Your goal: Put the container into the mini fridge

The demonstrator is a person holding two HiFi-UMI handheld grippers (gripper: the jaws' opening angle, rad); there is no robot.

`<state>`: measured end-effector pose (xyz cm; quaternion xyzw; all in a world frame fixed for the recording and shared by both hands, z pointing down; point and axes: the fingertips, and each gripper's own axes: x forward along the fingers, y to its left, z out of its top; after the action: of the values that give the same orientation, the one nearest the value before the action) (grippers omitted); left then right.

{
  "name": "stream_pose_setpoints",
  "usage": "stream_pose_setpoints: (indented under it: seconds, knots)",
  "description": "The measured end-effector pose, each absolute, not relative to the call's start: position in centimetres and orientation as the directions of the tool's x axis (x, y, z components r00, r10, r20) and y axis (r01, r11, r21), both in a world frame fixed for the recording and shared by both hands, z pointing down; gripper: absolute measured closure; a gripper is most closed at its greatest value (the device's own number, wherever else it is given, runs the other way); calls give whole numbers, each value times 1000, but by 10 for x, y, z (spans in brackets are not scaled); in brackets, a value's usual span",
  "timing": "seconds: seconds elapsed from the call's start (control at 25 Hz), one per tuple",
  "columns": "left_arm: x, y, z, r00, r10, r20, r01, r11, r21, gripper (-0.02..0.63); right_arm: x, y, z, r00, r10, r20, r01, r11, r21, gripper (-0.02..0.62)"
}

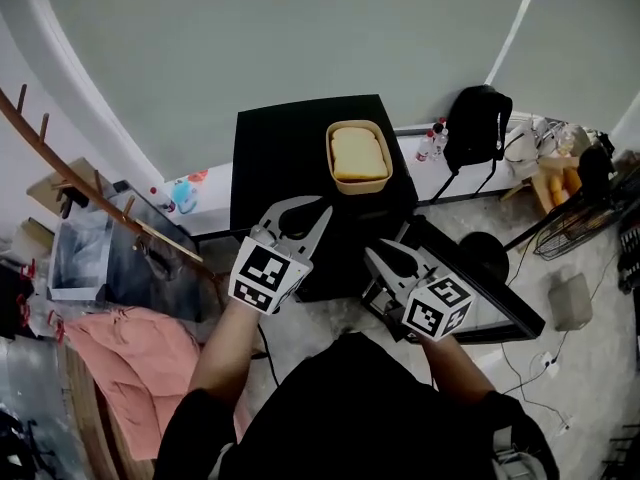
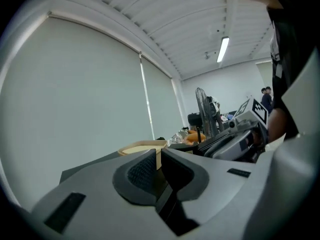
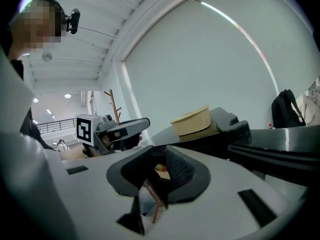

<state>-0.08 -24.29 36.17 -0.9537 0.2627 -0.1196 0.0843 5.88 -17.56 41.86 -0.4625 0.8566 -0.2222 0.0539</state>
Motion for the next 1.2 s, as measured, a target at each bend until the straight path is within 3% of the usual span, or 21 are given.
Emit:
stream_pose_setpoints:
  seconds: [0.4, 0.64, 0.96, 1.2]
  knots:
    - [32, -267, 375, 792, -525, 311, -377, -821, -428, 560, 85, -169, 421, -506, -855, 117, -793, 408, -452, 499]
    - [38, -276, 385, 750, -528, 398, -246, -781, -573, 494, 91, -171, 423, -500, -857, 123, -795, 399, -457, 499]
    - [44, -283, 395, 694, -536, 481, -158, -765, -624, 494, 89, -177, 428, -510, -849, 135, -789, 399, -468, 500]
    - [47, -281, 401, 621, -548, 561, 31, -697, -716, 517, 86, -180, 432, -520, -843, 138, -777, 400, -485, 500]
